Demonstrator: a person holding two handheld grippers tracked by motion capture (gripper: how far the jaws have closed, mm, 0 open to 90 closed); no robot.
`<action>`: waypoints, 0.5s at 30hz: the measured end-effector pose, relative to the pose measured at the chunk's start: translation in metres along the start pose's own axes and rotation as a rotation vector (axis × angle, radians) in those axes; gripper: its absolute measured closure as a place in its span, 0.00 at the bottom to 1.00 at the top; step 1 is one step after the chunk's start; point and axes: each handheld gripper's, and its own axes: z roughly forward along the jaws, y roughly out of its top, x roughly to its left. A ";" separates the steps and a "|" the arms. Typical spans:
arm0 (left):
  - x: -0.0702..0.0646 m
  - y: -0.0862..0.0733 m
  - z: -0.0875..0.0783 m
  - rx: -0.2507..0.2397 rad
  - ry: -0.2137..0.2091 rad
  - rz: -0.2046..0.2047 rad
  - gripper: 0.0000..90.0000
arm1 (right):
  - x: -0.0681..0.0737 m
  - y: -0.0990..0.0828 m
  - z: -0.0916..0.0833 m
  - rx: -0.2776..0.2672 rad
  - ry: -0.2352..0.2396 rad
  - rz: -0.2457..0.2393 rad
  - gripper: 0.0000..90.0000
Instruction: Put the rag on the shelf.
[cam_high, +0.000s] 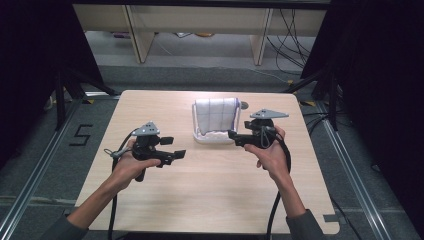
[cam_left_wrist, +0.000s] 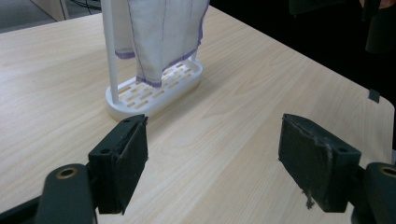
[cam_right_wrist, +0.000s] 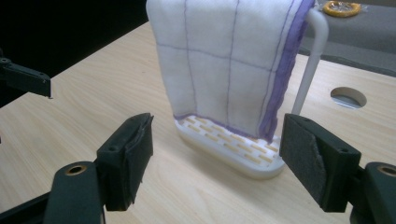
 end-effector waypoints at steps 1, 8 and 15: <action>0.000 -0.003 0.000 -0.002 0.000 0.003 0.26 | 0.002 -0.002 0.000 0.010 0.000 0.011 0.30; -0.005 -0.028 0.004 0.030 0.003 0.005 0.25 | 0.006 -0.017 0.003 0.024 -0.024 -0.024 0.29; -0.012 -0.050 -0.002 0.048 -0.008 0.005 0.24 | 0.017 -0.033 0.009 0.062 -0.012 -0.052 0.29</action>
